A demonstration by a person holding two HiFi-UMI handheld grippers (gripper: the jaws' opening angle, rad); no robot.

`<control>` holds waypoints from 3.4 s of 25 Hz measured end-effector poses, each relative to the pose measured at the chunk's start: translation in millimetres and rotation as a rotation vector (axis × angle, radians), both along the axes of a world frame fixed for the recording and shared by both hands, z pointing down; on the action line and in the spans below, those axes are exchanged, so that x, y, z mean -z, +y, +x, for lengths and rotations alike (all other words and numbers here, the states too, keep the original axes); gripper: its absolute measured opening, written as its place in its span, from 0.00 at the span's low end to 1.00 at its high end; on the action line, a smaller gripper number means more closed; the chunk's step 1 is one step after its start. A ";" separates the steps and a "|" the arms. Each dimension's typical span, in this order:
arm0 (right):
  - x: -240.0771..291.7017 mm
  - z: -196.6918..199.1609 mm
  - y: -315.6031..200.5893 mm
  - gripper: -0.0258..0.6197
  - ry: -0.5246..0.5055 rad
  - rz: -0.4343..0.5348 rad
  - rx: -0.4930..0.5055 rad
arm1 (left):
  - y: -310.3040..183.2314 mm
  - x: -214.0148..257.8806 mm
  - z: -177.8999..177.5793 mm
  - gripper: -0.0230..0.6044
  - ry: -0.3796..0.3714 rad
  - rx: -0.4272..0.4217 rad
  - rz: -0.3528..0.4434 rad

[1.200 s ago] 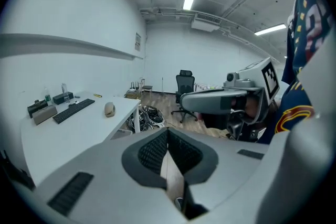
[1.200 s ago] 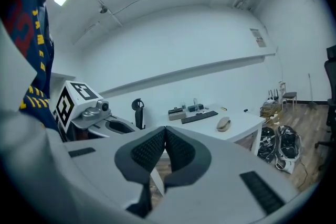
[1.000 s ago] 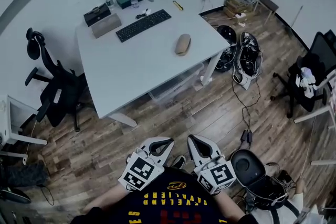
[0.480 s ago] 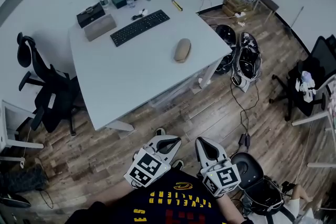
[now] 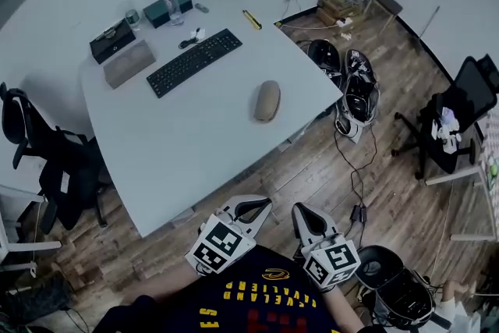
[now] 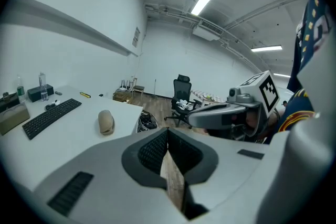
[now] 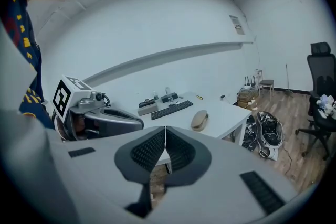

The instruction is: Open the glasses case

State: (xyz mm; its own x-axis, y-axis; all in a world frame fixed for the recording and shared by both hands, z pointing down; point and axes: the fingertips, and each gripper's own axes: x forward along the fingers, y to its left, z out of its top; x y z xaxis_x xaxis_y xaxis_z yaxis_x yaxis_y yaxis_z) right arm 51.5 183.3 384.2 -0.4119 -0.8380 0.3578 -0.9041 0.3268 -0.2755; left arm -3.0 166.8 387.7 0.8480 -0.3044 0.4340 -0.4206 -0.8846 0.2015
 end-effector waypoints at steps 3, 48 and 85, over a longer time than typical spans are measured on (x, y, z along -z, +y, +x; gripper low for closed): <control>-1.2 -6.1 -25.4 0.07 0.003 -0.016 -0.023 | -27.4 -3.0 -10.0 0.06 0.011 -0.008 -0.012; -111.0 73.5 -315.7 0.07 -0.181 -0.305 0.042 | -289.0 -96.5 74.2 0.16 -0.260 0.146 -0.025; -239.2 60.5 -348.8 0.13 -0.459 -0.701 0.142 | -328.7 -193.8 86.6 0.50 -0.640 0.224 0.042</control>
State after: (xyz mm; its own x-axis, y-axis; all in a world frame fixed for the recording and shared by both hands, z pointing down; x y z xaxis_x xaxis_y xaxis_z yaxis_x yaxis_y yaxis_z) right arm 112.0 -165.5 623.4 -0.7277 -0.4143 0.5466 -0.6165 0.0458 -0.7860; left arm 83.6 -161.9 581.5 0.3428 -0.4704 0.8131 -0.6193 -0.7640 -0.1810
